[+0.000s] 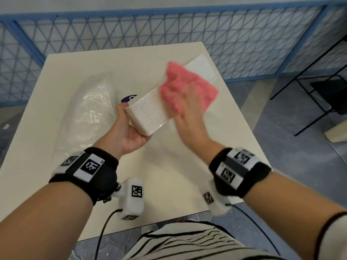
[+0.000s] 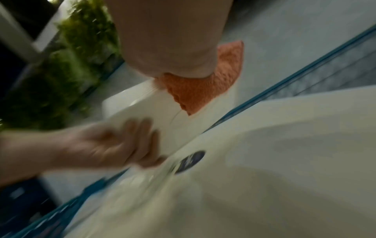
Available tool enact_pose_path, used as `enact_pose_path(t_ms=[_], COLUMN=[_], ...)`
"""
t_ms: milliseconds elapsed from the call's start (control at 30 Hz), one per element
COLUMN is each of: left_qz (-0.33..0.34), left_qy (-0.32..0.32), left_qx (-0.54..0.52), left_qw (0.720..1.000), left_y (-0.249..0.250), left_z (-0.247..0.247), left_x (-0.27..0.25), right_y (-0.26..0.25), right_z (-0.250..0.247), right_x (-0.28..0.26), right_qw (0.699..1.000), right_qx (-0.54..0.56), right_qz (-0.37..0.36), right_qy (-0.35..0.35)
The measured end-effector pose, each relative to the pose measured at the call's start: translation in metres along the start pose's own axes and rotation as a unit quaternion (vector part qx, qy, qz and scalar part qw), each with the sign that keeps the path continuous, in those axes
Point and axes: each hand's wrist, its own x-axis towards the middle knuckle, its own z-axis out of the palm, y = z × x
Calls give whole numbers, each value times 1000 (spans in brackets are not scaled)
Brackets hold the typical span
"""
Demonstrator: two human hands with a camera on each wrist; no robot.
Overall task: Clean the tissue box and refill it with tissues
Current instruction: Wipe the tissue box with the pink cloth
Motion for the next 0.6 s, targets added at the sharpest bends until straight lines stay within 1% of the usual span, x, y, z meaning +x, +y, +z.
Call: enact_pose_path(t_ms=[33,67,100,133,167,200,233,267,333,367,400,433,467,500,533,567,600], left_qz=[1,3,6,3,-9,-20,-24,-23,-18,-19,-21,-23,-25,-25,-24,-20,-11], left_qy=[-10,-17,-17,-16,-34,-58,-62,-48,-26,-24,-27,-32,-32,-29,-27,-30,-39], left_qx=[10,25,55,83,91,79,61,43,30,34,39,43,41,36,28,21,15], left_qw=[1000,1000,998,996,995,995,996,998,999,999,999,998,998,999,999,999,999], left_y=[0,-1,-1,1,3,5,7,10,11,11,10,9,7,6,4,1,-1], left_z=[-3,-6,-7,-7,-7,-5,-6,-6,-12,-16,-19,-20,-19,-16,-13,-11,-9], left_x=[3,4,3,-1,-5,-9,-8,-9,-9,-9,-10,-11,-12,-12,-12,-11,-12], right_y=[-12,-21,-23,-19,-14,-5,-1,8,29,42,49,49,45,35,18,-3,-17], right_z=[9,15,18,18,13,8,1,-5,-19,-25,-30,-31,-27,-19,-10,-1,10], right_x=[-14,-27,-38,-43,-42,-34,-24,-12,10,20,26,28,26,21,14,4,-9], right_qw=[997,986,971,956,947,947,956,971,998,999,994,991,991,993,998,999,993], right_qx=[-20,-42,-73,-108,-133,-145,-145,-125,-24,40,69,63,52,50,42,11,-37], right_qz=[-56,-113,-168,-218,-248,-250,-229,-182,-51,17,69,96,95,74,28,-34,-103], right_qy=[-59,-113,-150,-163,-156,-141,-115,-96,-30,12,50,71,80,72,47,5,-48])
